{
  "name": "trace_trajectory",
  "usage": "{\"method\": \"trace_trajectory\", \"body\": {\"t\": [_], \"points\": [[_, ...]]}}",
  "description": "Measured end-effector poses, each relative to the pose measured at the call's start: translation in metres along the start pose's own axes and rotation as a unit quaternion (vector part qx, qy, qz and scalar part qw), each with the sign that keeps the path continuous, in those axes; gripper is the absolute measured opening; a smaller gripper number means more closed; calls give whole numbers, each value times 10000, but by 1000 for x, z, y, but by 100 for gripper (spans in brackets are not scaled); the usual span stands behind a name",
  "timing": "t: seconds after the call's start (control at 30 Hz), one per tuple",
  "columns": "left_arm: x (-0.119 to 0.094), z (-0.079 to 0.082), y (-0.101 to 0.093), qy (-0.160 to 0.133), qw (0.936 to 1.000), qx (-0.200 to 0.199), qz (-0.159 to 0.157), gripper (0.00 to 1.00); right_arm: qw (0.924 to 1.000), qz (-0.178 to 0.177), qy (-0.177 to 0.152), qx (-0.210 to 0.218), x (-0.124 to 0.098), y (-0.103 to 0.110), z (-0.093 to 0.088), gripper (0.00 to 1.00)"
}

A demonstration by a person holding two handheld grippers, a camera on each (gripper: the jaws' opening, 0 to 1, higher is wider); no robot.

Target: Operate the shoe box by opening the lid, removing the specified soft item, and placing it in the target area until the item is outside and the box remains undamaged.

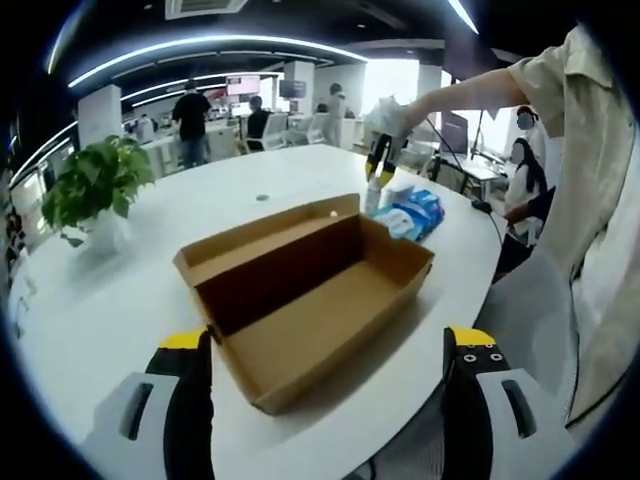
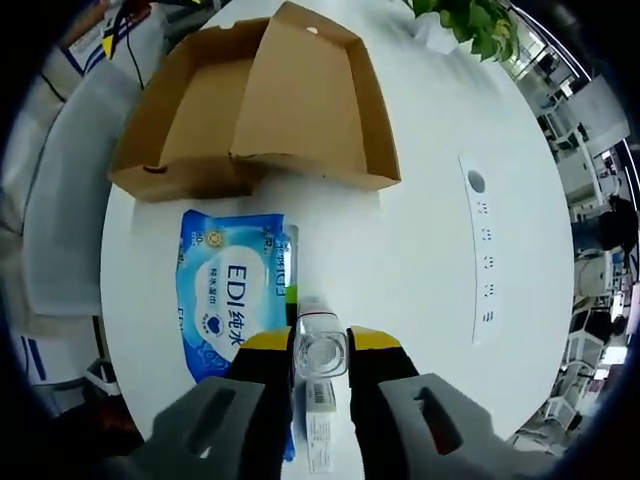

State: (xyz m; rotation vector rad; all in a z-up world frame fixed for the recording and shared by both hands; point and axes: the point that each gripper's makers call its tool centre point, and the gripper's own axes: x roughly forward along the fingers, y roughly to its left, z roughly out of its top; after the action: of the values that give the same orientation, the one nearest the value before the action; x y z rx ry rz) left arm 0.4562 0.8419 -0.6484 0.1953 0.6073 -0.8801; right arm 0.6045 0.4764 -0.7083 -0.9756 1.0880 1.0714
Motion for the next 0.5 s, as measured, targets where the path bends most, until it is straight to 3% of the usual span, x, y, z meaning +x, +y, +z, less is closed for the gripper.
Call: {"method": "trace_trajectory", "body": {"t": [0.3, 0.5], "points": [[2, -5, 5, 81, 9999, -35, 108, 94, 10000, -59, 0, -15, 0, -2, 0, 18], [2, -12, 11, 194, 9995, -136, 226, 85, 9999, -105, -5, -7, -2, -4, -2, 20]]}}
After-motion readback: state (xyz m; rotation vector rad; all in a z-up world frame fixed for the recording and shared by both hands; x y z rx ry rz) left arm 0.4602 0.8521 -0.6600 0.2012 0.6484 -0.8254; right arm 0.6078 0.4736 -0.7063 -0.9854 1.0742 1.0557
